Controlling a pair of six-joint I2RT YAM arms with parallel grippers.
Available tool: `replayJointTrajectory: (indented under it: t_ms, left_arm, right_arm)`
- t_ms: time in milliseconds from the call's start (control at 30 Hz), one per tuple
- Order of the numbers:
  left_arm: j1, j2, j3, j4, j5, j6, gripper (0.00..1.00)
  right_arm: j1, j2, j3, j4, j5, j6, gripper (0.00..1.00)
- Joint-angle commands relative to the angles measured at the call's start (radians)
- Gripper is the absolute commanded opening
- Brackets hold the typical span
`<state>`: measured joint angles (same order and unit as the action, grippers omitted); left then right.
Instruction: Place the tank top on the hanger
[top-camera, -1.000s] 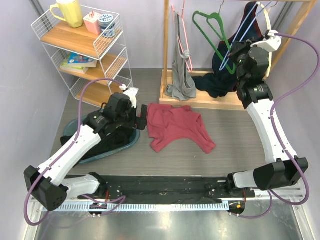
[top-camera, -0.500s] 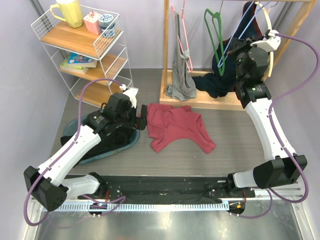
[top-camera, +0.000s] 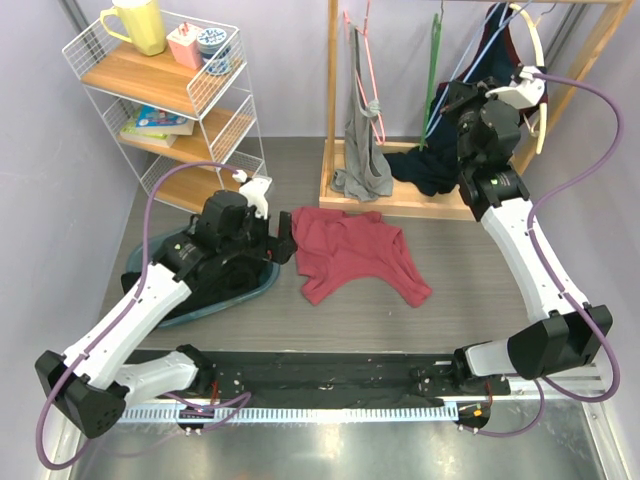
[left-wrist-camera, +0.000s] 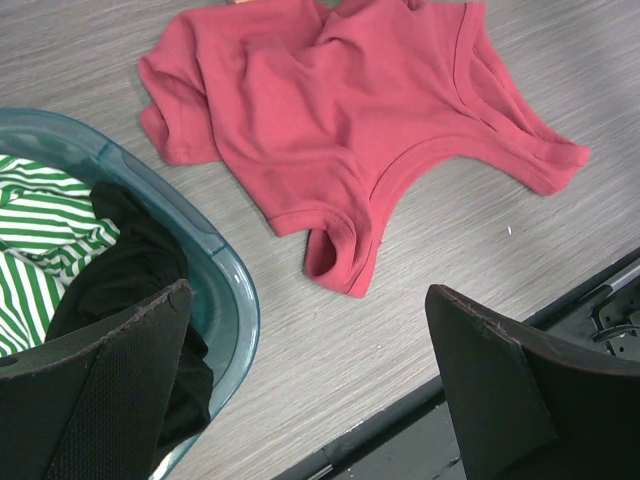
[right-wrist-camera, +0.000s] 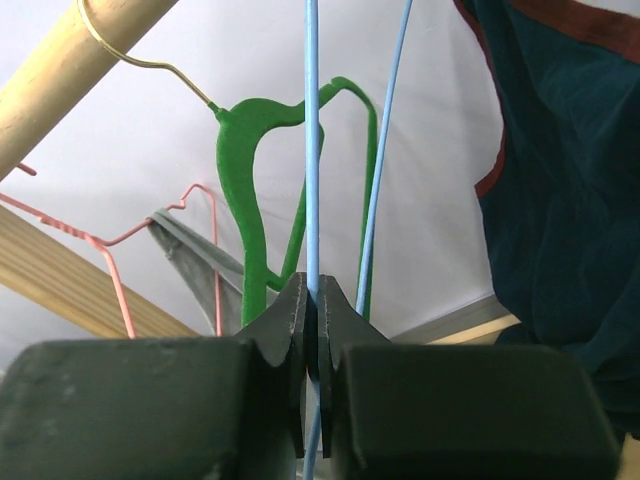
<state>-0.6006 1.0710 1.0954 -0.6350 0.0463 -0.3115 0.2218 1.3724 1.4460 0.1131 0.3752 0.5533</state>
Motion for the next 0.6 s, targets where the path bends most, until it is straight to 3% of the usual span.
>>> replayJointTrajectory:
  t_ms: [0,333,567]
  left_arm:
    - [-0.001,-0.002,0.003,0.035,0.02,0.0,1.0]
    - [-0.001,-0.011,0.001,0.034,0.017,0.005,1.0]
    - [-0.002,-0.003,0.001,0.032,0.018,0.003,1.0]
  right_arm:
    - [-0.002,-0.041,0.02,0.051,0.045,-0.067,0.01]
    - [-0.021,-0.044,0.094,-0.07,-0.007,-0.156,0.01]
    - [-0.021,-0.189,-0.059,-0.196,-0.084,-0.159,0.01]
